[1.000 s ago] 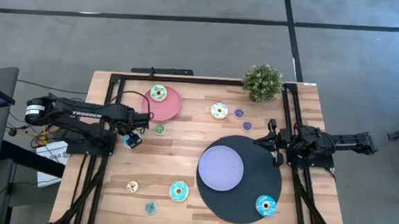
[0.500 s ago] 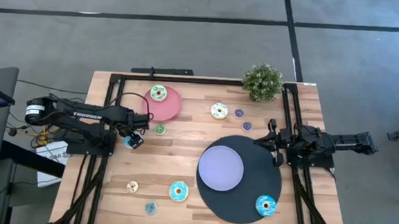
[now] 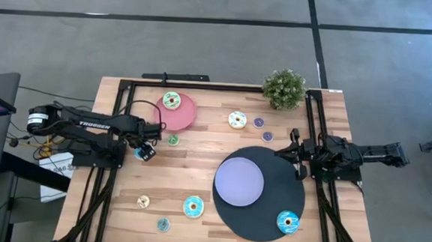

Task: Pick & Place donuts
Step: Put the big blue donut on the pink plate

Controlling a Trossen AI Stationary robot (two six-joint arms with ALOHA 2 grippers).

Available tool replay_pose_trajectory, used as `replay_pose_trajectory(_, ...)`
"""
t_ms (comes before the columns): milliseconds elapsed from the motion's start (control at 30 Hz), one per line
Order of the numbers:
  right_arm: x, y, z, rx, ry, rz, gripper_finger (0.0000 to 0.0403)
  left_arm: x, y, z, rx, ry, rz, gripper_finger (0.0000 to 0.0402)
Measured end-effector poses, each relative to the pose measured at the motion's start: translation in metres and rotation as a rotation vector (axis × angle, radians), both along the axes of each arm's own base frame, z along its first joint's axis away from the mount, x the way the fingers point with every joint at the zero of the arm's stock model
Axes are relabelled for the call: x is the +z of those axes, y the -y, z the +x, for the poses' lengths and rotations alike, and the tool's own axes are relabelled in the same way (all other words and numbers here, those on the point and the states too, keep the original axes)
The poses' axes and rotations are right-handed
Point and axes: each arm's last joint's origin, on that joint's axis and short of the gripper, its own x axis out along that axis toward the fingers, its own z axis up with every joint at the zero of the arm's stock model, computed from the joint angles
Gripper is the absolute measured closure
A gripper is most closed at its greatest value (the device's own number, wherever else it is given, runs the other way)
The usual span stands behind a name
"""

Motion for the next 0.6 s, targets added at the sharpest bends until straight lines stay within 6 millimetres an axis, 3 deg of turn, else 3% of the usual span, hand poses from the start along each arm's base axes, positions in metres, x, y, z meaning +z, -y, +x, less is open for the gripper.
replay_pose_trajectory(200, 0.0, 0.0, 0.0, 0.0, 0.0, 0.0, 0.0403, 0.0, 0.0, -0.0001, -0.001, -0.001, 0.0, 0.0177)
replay_pose_trajectory(600, 0.0001, 0.0, 0.0, 0.0, 0.0, 0.0, 0.0403, 0.0, -0.0001, -0.0001, 0.012, 0.0, 0.002, 0.0203)
